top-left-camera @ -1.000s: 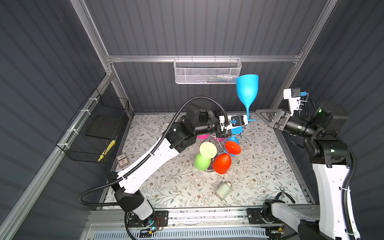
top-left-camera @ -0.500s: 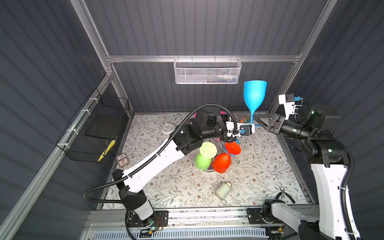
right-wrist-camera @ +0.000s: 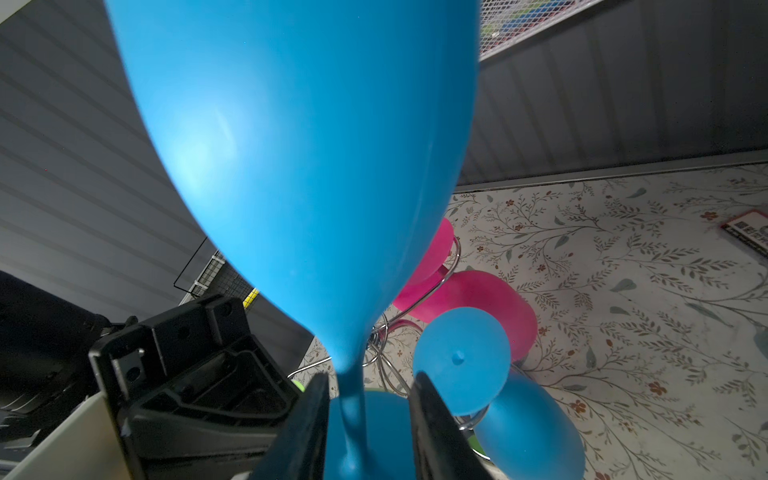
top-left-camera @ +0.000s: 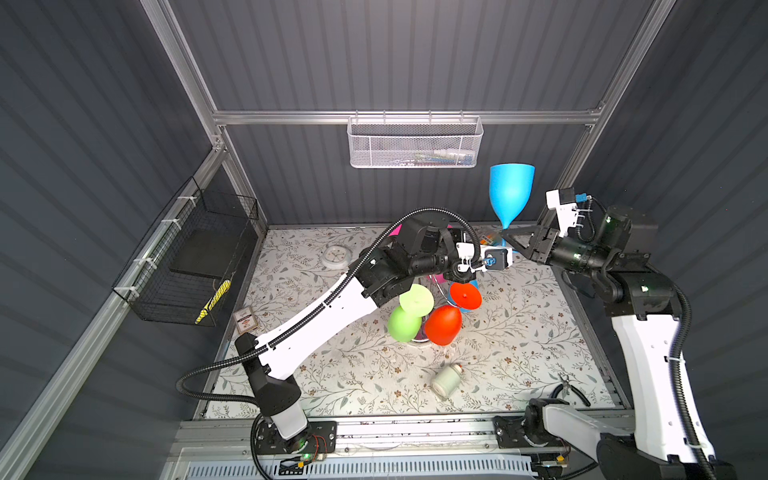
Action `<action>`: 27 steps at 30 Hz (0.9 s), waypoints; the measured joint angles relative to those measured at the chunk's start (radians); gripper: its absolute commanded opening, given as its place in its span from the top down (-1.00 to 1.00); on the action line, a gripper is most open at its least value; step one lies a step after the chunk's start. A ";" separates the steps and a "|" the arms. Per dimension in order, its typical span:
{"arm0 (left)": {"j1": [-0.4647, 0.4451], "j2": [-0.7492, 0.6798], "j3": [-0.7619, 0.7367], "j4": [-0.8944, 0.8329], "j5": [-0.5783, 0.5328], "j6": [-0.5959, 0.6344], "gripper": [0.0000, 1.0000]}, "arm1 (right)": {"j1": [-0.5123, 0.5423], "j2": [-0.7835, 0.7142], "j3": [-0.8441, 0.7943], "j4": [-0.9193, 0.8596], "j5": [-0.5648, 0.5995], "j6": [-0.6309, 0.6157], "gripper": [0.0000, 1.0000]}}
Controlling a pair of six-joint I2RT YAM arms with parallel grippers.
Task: Take the wine glass off the wine glass rack
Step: 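Bring the blue glass toward the right gripper and grasp its stem with it, then open the left gripper and draw it back while the right gripper holds the glass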
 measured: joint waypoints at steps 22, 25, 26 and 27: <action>0.003 -0.054 -0.096 0.068 0.010 -0.021 0.44 | 0.064 0.036 -0.005 0.030 0.044 -0.006 1.00; 0.003 -0.114 -0.161 0.123 -0.006 -0.086 0.27 | 0.067 0.036 -0.005 0.040 0.065 -0.006 1.00; 0.003 -0.140 -0.183 0.141 -0.018 -0.114 0.19 | 0.067 0.037 -0.003 0.044 0.071 -0.006 1.00; 0.003 -0.169 -0.203 0.158 -0.032 -0.145 0.12 | 0.067 0.039 -0.001 0.046 0.078 -0.007 1.00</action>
